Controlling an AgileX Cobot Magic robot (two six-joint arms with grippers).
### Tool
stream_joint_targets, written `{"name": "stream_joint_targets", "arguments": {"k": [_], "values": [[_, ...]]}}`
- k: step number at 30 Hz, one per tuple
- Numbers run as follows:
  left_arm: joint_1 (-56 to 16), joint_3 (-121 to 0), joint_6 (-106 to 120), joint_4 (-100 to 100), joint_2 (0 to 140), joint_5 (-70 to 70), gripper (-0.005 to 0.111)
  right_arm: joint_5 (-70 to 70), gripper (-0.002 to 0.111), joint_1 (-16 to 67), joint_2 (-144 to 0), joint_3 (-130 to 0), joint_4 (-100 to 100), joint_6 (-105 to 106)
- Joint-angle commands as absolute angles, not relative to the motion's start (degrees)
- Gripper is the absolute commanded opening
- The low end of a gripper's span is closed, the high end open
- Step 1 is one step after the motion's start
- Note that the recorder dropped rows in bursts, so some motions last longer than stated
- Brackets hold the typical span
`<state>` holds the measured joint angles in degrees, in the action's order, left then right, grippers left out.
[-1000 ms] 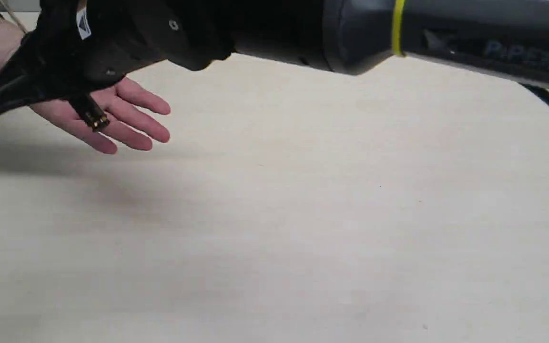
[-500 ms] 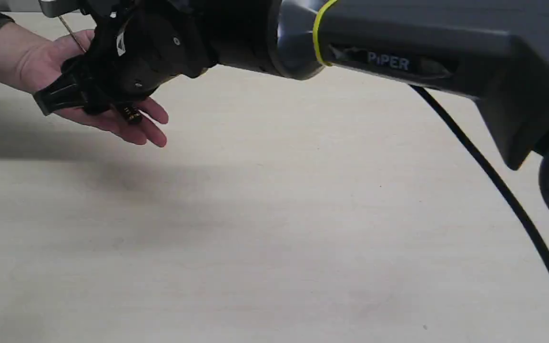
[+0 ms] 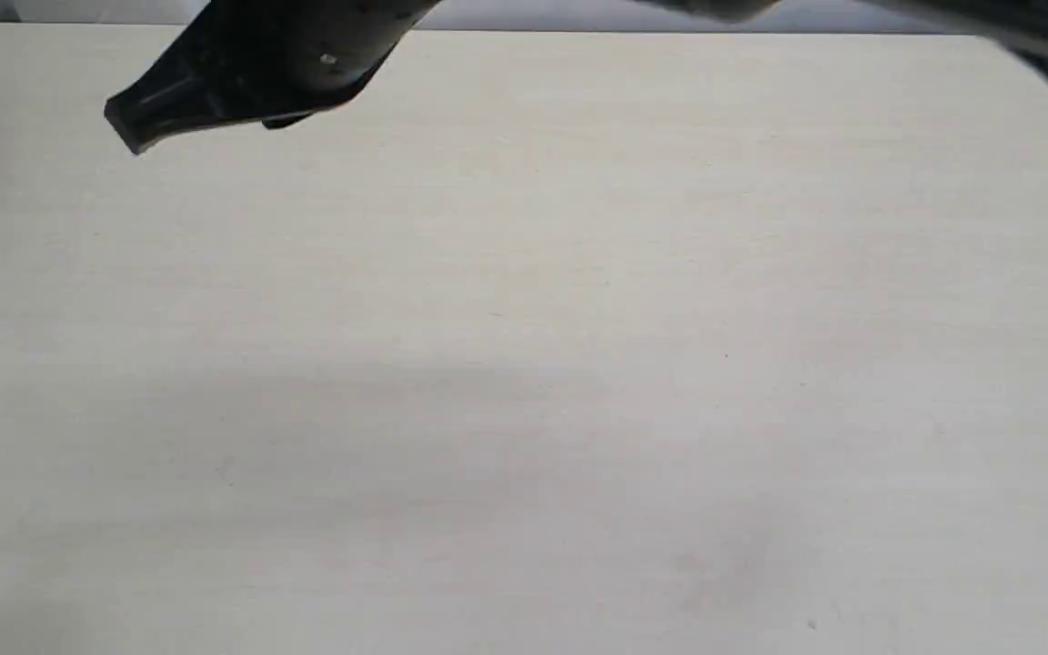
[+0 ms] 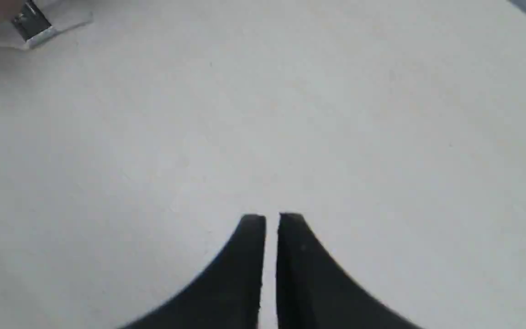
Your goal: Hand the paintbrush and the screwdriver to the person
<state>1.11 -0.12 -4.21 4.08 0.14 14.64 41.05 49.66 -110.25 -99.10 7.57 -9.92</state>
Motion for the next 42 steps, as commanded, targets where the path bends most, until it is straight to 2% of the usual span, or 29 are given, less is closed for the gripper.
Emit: {"name": "stream_joint_targets", "arguments": {"k": [1,9,13,29,38,42], "values": [[0.6,0.0,-4.3,3.9,0.0,14.3,0.000,39.1,0.005,49.5,-103.7,-94.9,8.4,-9.7],[0.6,0.0,-4.3,3.9,0.0,14.3,0.000,22.2,0.005,49.5,-84.9,-70.8,7.6,-9.7],[0.6,0.0,-4.3,3.8,0.0,14.4,0.000,19.1,0.005,49.5,-75.4,-59.8,7.6,-9.8],[0.6,0.0,-4.3,3.8,0.0,14.3,0.000,20.0,0.005,49.5,-42.8,-36.7,11.3,-21.8],[0.6,0.0,-4.3,3.8,0.0,14.3,0.000,33.4,0.005,49.5,-29.5,-29.2,21.9,-31.4],[0.6,0.0,-4.3,3.9,0.0,14.2,0.000,34.0,0.005,49.5,-26.5,-29.2,27.2,-31.2]]}}
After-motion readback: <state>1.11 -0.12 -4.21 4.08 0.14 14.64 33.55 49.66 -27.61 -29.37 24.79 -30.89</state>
